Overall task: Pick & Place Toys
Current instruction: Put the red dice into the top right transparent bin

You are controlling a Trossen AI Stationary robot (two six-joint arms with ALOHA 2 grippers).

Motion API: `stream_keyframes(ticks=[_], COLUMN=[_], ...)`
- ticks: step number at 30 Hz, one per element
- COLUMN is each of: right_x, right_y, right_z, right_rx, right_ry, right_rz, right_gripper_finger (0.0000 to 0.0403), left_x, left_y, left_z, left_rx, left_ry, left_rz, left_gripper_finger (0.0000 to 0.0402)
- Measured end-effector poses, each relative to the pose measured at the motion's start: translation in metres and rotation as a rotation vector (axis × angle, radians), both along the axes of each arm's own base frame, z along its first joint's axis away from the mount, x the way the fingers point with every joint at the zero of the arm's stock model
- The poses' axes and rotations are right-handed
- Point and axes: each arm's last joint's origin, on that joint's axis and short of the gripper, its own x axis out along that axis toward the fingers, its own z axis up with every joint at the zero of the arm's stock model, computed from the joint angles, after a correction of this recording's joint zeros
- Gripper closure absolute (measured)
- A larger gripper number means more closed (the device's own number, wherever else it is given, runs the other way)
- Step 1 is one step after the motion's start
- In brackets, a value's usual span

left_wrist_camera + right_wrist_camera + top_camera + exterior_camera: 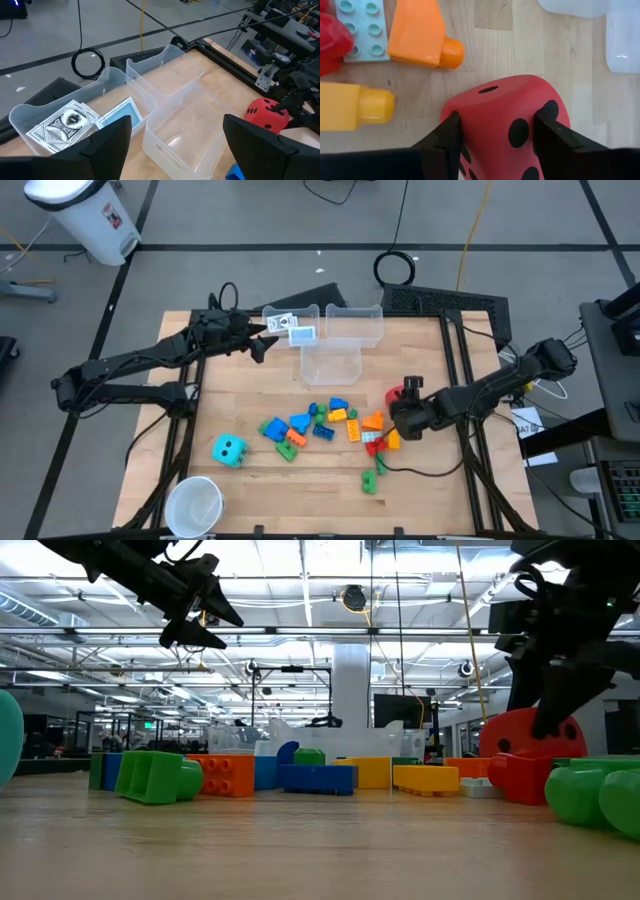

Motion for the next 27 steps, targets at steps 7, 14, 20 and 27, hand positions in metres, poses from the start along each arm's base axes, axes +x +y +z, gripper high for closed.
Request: stream_keyframes(ticks=[7, 14, 20, 27], right_x=[0.015, 0.034, 0.051, 0.075], right_y=[0.004, 0.001, -0.009, -0.037], right_z=[0.032, 0.066, 0.084, 0.104], right_rx=[0.053, 0.054, 0.024, -0.074], right_ry=[-0.097, -0.255, -0.378, -0.585], right_rz=[0.004, 0.016, 0.047, 0.091], right_gripper_finger=[0.0253, 0.0279, 0.0279, 0.0301], left_x=[0.000, 0.000, 0.000, 0.000], left_y=[0.000, 0.000, 0.000, 0.000], left_z=[0.000, 0.000, 0.000, 0.000], left_rx=[-0.002, -0.001, -0.001, 0.000], left_ry=[-0.001, -0.001, -0.002, -0.002], left_rz=[0.001, 0.001, 0.001, 0.000], left_gripper_finger=[0.0080, 0.0080, 0.0080, 0.0080])
